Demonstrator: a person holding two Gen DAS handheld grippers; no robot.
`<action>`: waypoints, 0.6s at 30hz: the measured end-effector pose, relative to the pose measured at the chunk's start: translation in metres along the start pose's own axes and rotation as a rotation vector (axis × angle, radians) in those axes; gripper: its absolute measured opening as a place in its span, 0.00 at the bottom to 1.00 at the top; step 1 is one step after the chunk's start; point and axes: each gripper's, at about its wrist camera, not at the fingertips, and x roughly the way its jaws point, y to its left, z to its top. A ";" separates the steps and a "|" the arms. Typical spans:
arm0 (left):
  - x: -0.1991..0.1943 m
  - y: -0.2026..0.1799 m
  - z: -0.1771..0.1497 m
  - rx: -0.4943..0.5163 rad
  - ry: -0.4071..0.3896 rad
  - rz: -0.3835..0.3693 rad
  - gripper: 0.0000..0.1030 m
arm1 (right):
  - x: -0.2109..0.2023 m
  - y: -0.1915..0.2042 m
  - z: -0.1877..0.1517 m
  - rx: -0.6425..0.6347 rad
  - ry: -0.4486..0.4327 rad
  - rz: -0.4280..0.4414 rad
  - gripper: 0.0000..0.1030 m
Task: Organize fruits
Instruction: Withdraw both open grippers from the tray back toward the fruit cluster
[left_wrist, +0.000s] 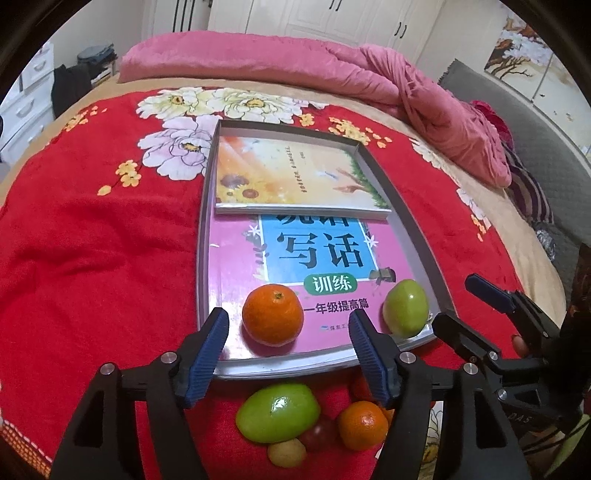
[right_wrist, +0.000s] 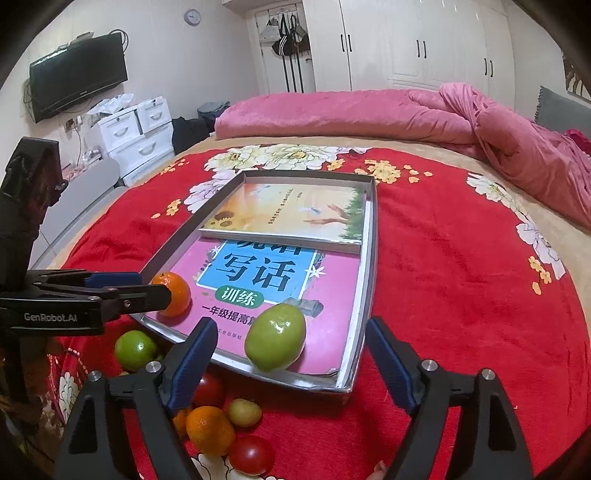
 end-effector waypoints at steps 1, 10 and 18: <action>-0.001 0.000 0.000 0.000 -0.003 -0.001 0.69 | -0.001 0.000 0.000 0.003 -0.003 0.001 0.81; -0.013 0.003 0.001 -0.015 -0.033 0.007 0.74 | -0.007 -0.005 0.002 0.025 -0.026 -0.006 0.86; -0.023 0.012 0.002 -0.047 -0.048 0.003 0.76 | -0.016 -0.008 0.004 0.034 -0.054 -0.020 0.90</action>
